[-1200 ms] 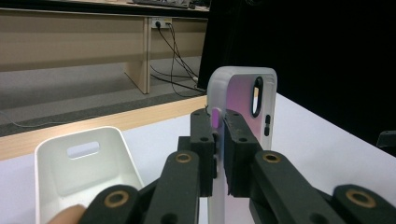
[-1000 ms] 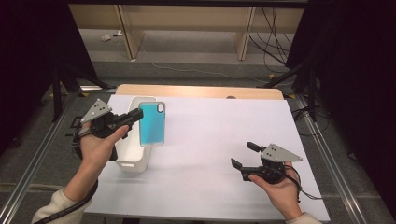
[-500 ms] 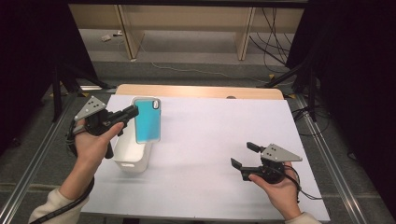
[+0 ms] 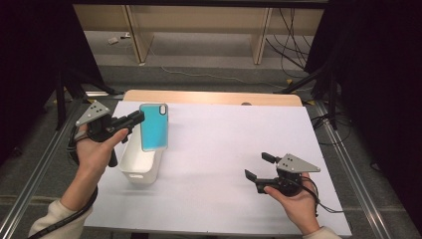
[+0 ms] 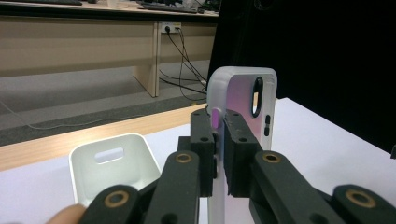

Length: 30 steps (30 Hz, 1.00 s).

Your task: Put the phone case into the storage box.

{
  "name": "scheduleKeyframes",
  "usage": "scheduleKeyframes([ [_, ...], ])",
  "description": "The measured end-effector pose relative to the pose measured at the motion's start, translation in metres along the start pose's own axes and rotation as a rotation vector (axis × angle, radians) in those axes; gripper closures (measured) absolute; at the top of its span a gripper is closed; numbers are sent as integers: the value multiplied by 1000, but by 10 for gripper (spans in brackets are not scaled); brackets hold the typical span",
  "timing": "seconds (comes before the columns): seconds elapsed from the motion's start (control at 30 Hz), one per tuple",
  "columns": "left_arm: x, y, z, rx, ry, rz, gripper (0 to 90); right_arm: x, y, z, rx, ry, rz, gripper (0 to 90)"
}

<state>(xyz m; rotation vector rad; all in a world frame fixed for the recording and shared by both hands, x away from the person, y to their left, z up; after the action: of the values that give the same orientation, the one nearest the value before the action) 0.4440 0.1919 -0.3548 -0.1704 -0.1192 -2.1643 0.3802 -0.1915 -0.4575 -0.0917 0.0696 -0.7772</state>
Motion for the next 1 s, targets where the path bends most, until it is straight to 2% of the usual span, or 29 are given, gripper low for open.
scheduleKeyframes([
  [0.17, -3, 1, -1, -7, 9, 4, 833, 1, 1, 1, 9, -11, 3, 174],
  [0.23, -5, 1, -2, -9, 9, 7, 833, 1, -1, 0, -17, -15, -3, 174],
  [0.27, -5, 1, -2, -8, 9, 10, 833, 1, -2, 0, -22, -9, 1, 174],
  [0.3, -6, 1, -2, -10, 9, 10, 833, -1, 1, 0, -1, 13, 14, 174],
  [0.43, -9, 2, -2, -9, 14, 10, 833, 1, 0, -1, -5, -7, 3, 174],
  [0.5, -11, 2, -2, -6, 17, 13, 833, 0, 0, -1, -10, 9, 4, 174],
  [0.63, -15, 1, 2, 5, 20, 18, 833, 1, 0, 0, -1, -5, 3, 174],
  [0.67, -16, 1, 3, 7, 27, 17, 833, 0, 0, -1, -13, 12, 9, 174],
  [0.8, -19, -1, 8, 18, 26, 14, 833, 1, -2, -1, -29, 7, 2, 174],
  [0.93, -23, -2, 10, 23, 27, 17, 833, 0, 1, -1, -3, 15, 6, 174],
  [0.97, -24, -2, 9, 20, 27, 15, 833, 0, 3, 0, 18, 5, 12, 173],
  [1.0, -24, -2, 8, 18, 26, 15, 833, 2, 2, 0, 9, -8, 5, 173],
])
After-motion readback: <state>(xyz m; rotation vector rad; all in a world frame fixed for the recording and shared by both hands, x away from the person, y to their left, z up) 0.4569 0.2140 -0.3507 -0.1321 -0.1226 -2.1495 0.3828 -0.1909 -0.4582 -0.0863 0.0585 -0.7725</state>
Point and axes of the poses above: each handheld gripper's, and its own axes: y roughly forward along the jaws, z roughly out of its top, x roughly to its right, the point moved 7 cm from there along y, roughly forward along the jaws, and after that the axes turned 14 degrees about x, right-handed, at the moved point
